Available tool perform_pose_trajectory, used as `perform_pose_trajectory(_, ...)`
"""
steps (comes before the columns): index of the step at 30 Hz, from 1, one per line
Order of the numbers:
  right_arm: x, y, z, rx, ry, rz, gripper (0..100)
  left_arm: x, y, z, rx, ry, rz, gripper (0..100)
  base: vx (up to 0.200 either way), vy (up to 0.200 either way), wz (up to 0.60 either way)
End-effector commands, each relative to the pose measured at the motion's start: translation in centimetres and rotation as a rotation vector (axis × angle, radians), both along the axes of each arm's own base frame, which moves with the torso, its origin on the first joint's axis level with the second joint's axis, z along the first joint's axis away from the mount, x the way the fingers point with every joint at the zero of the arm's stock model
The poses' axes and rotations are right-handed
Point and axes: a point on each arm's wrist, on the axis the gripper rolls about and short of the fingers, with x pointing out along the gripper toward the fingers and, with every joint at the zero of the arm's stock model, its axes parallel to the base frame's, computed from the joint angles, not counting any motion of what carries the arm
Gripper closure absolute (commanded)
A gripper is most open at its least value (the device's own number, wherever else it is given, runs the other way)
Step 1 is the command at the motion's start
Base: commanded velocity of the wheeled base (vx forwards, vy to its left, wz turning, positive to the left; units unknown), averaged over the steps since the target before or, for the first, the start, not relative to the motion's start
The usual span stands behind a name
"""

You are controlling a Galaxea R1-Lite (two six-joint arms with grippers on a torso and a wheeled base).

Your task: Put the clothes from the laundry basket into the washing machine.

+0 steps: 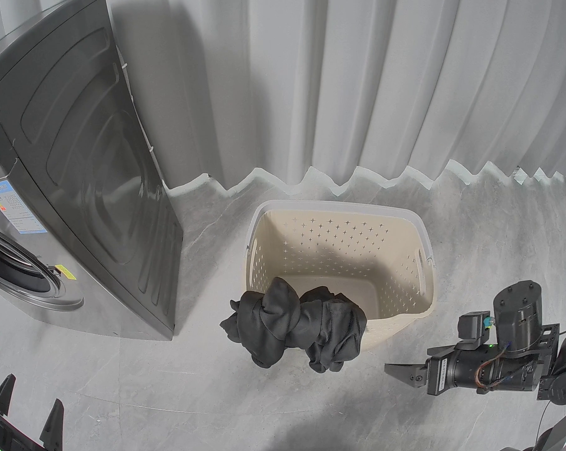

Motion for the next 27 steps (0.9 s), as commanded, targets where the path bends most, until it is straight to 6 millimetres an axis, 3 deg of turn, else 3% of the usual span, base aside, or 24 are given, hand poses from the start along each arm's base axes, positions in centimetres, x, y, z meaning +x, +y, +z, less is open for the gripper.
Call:
perform_pose_trajectory(1, 1.0, 1.4, -0.9, -0.013, 0.015, 0.013, 0, 0.0, 0.0, -0.5, -0.003, 0.001, 0.001, 0, 0.000, 0.000, 0.00)
perform_pose_trajectory(15, 3.7, 4.4, -2.7, -0.068, 0.025, -0.012, 0, 0.0, 0.0, -0.5, -0.008, 0.001, 0.003, 0, 0.000, 0.000, 0.00)
perform_pose_trajectory(27, 6.1, 7.4, -5.4, -0.073, 0.079, -0.065, 0, 0.0, 0.0, -0.5, -0.008, 0.002, 0.003, 0, 0.000, 0.000, 0.00)
